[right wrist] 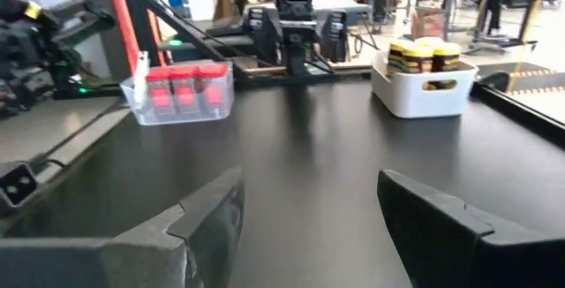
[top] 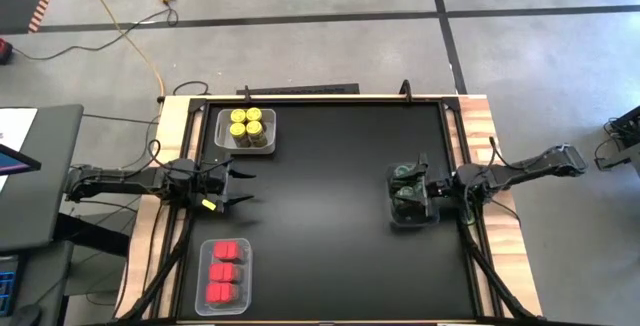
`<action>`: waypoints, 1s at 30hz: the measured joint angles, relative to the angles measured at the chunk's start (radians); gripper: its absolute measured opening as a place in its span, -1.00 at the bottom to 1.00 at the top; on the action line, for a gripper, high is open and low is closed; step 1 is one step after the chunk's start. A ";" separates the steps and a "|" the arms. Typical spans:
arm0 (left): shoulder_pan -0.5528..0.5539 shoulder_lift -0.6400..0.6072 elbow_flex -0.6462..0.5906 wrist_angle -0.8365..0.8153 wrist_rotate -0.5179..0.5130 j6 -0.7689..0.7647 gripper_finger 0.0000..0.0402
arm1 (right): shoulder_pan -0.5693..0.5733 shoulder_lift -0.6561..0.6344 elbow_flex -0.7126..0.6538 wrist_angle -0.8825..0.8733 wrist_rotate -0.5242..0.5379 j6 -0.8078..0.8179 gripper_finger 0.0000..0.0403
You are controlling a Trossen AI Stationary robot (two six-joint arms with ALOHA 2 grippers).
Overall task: Sort spices by type
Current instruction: Return to Home Position
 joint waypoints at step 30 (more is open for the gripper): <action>0.000 0.000 0.000 0.000 0.000 0.000 0.39 | -0.041 -0.263 0.006 -0.156 -0.008 -0.082 0.42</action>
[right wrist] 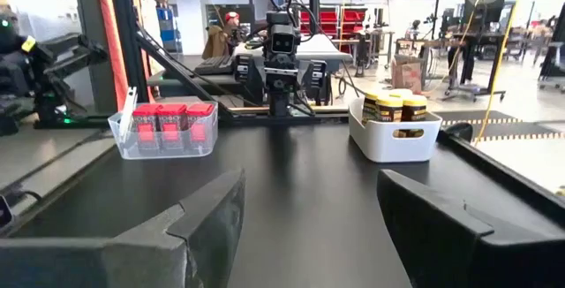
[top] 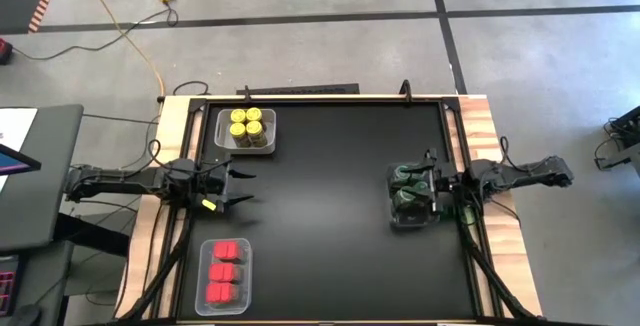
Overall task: Sort spices by type
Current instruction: Return to Home Position
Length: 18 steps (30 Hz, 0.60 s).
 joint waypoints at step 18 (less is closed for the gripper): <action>0.000 0.000 0.000 0.000 0.000 0.000 0.39 | 0.000 0.090 0.000 -0.005 0.001 -0.020 0.42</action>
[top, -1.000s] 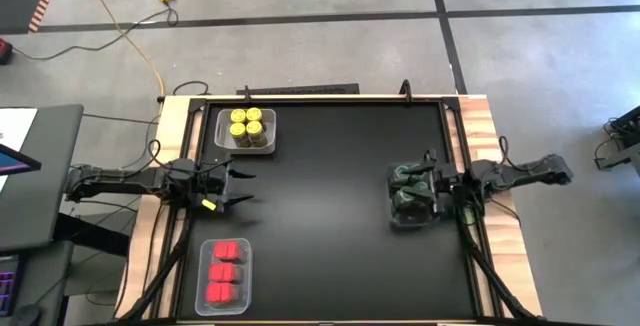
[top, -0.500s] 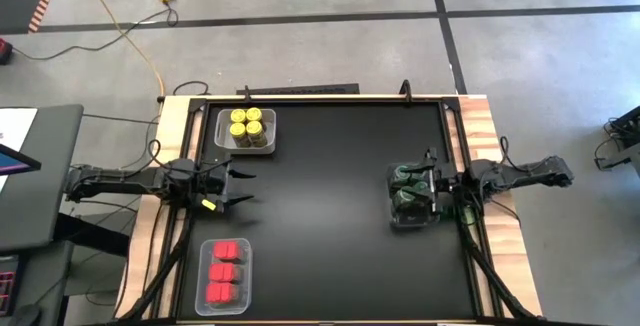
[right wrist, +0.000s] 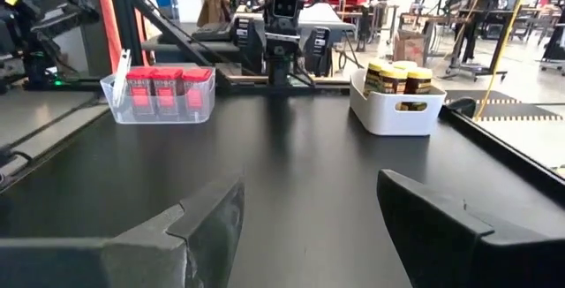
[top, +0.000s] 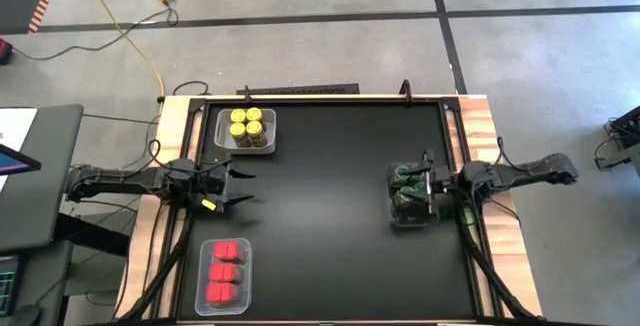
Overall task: Sort spices by type
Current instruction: Return to Home Position
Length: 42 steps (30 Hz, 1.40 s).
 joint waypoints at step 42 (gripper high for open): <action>0.000 0.000 0.000 0.000 0.000 0.000 0.39 | 0.000 0.028 -0.002 0.000 0.003 0.008 0.42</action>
